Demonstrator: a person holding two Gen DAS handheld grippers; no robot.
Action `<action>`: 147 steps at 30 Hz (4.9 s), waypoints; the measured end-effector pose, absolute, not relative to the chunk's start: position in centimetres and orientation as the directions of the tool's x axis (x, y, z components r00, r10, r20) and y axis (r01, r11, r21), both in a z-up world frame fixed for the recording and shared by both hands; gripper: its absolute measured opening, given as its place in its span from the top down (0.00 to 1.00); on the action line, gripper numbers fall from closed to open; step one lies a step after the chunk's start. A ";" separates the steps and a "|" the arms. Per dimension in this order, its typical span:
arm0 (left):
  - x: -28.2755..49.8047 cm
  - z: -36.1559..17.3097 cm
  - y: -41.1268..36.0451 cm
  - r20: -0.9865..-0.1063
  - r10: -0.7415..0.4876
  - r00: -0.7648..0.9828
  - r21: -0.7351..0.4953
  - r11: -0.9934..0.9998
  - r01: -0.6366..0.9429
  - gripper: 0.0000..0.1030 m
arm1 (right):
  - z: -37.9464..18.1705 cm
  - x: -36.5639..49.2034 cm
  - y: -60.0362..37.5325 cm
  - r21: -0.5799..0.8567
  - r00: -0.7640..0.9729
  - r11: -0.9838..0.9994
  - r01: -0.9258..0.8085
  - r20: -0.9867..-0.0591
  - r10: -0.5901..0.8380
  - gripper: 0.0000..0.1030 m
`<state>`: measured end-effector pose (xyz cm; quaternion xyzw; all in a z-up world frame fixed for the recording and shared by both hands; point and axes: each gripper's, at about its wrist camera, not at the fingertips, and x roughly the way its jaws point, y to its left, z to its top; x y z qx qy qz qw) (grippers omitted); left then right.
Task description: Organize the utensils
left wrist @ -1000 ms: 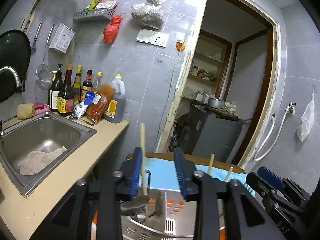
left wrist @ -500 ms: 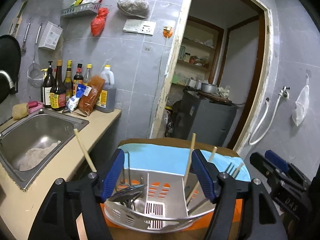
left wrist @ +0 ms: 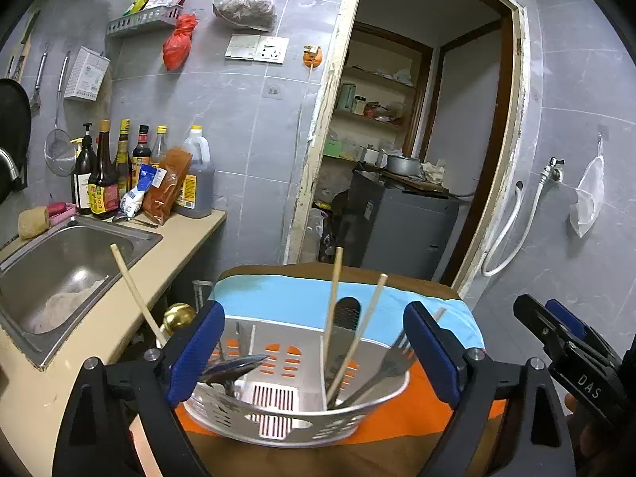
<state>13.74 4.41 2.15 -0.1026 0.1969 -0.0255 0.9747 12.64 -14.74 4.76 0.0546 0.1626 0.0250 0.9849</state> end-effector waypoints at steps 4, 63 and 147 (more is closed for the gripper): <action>13.1 2.3 3.4 -0.378 -0.090 0.921 -0.205 0.979 0.012 0.04 | 4.9 11.9 -15.8 0.115 0.945 0.993 -0.003 -0.324 0.041 0.21; 0.7 -0.3 -3.3 -0.460 0.032 0.888 -0.101 0.991 -0.088 0.00 | 2.0 0.6 -25.7 0.133 0.924 0.989 -0.063 -0.367 0.108 0.01; -0.4 -1.2 -1.4 -0.449 -0.055 0.892 -0.125 0.992 -0.002 0.00 | 1.5 -2.8 -23.7 0.118 0.918 0.993 -0.024 -0.390 0.069 0.01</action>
